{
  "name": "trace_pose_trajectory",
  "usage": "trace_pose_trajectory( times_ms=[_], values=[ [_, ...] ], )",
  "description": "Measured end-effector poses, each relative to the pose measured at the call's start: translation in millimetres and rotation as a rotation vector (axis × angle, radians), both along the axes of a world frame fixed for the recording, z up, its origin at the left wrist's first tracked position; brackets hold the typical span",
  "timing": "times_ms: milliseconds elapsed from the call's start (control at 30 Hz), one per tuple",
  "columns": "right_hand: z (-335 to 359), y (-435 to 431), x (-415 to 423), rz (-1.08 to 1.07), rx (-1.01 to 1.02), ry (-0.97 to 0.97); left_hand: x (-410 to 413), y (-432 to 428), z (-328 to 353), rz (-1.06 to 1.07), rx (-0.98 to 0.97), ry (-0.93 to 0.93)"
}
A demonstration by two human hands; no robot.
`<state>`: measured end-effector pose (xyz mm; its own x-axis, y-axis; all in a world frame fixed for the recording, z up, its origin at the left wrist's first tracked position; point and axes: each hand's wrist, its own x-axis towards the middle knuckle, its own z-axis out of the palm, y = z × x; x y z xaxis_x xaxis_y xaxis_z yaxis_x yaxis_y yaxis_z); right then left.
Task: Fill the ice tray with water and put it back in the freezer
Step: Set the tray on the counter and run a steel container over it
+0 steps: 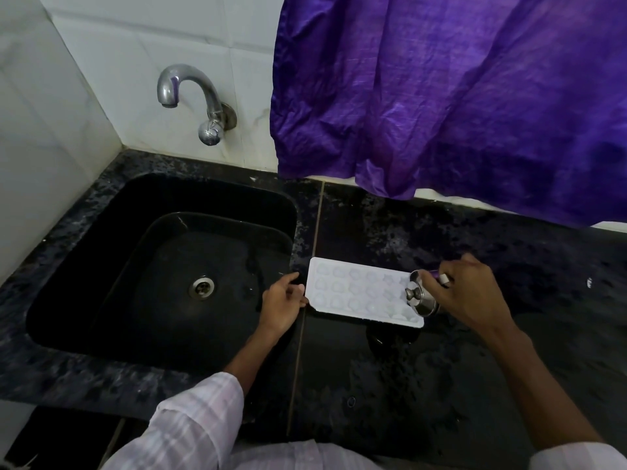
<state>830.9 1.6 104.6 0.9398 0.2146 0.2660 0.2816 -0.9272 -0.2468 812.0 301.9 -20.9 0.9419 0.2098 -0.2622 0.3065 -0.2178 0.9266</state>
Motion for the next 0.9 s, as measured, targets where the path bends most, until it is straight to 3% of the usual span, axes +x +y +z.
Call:
trace_pose_trajectory(
  times_ms=[200,333,567,733,900],
  values=[
    [-0.2,-2.8,-2.3,-0.001,0.013,0.005,-1.0,0.8,5.4,0.007,0.029,0.000],
    [-2.1,-7.4,-1.5,0.006,0.016,0.029,-4.5,7.7,6.8,-0.021,0.214,-0.034],
    [8.3,-11.0,9.3,-0.085,0.186,-0.023,-2.3,21.3,23.1,0.063,0.251,-0.084],
    [11.3,10.5,25.2,-0.107,0.573,0.104,18.0,14.4,41.2,0.084,0.113,-0.161],
    [-2.5,43.9,49.9,-0.070,0.798,0.238,44.7,-7.2,73.3,-0.025,-0.162,-0.148]
  ],
)
